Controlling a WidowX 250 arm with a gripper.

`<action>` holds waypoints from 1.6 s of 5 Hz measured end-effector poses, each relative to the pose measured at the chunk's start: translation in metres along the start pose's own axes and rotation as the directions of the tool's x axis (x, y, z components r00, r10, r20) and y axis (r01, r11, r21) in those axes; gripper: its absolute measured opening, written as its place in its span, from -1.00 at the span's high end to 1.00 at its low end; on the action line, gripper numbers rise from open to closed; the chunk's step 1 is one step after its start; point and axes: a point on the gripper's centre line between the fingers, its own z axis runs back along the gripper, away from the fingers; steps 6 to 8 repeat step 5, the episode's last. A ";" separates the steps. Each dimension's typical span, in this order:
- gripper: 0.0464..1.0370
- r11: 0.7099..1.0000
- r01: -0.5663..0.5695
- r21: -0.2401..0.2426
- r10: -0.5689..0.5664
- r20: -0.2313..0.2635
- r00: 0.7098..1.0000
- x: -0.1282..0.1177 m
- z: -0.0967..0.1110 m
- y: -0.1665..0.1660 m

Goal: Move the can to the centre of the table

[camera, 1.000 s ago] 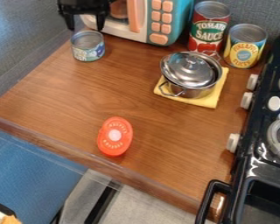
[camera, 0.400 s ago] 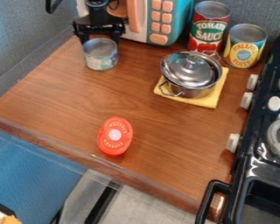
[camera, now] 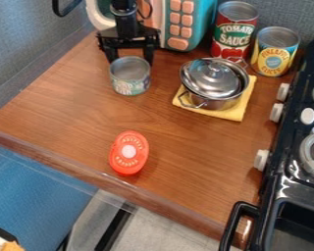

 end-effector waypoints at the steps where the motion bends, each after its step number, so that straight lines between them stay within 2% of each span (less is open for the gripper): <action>1: -0.93 0.999 0.045 -0.018 -0.046 -0.003 0.999 -0.013 0.005 -0.012; 2: -0.93 0.997 0.067 -0.032 -0.067 0.000 0.998 -0.020 0.009 -0.017; 3: -0.93 0.996 0.089 -0.029 -0.089 -0.006 0.996 -0.015 0.015 -0.018; 4: -0.93 0.982 0.182 -0.054 -0.180 0.030 0.983 0.011 0.048 -0.027; 5: -0.93 0.952 0.303 -0.040 -0.302 0.029 0.953 0.028 0.079 -0.028; 8: -0.93 0.952 0.303 -0.040 -0.302 0.029 0.953 0.028 0.079 -0.028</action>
